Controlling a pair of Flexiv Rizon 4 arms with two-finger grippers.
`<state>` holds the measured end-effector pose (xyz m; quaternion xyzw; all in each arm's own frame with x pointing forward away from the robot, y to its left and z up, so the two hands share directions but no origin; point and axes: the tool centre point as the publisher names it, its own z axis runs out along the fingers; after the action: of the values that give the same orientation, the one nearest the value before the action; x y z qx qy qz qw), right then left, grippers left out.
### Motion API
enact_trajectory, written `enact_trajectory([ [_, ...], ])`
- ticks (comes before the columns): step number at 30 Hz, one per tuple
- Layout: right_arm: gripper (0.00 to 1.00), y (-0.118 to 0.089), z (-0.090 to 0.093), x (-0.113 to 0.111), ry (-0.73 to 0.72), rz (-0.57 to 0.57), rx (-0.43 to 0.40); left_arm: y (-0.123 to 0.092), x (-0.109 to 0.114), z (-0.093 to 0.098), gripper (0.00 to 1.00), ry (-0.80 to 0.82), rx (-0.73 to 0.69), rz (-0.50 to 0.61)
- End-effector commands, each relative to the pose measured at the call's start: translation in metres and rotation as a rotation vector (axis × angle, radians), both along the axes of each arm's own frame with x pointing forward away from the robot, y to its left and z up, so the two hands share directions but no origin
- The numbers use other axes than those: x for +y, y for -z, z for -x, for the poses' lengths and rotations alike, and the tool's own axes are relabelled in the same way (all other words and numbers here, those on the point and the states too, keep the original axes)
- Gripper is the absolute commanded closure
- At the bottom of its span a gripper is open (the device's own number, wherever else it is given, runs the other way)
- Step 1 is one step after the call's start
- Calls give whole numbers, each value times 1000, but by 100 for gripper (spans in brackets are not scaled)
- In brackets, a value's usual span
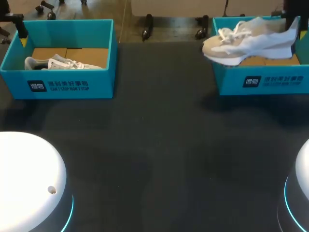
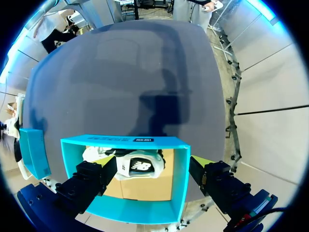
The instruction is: Take the shoe out of the shoebox, open the shoe tongue, remove and reinsert the insole, then place the shoe into the shoebox
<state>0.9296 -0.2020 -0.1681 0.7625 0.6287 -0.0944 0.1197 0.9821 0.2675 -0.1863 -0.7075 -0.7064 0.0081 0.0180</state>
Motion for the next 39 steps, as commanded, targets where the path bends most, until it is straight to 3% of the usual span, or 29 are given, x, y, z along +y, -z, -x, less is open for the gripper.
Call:
enact_trajectory([
  [1, 100, 3, 36, 13, -58, 42, -221, -1, 0, 0, 0, 1, 1, -3],
  [7, 100, 24, 68, 48, -27, 65, -167, -1, 0, 0, 0, 1, 1, -3],
  [34, 100, 24, 68, 48, -27, 65, -167, -1, 0, 0, 0, 1, 1, -3],
  [39, 100, 41, 68, 66, -56, 105, -137, -1, 0, 0, 0, 1, 1, -3],
])
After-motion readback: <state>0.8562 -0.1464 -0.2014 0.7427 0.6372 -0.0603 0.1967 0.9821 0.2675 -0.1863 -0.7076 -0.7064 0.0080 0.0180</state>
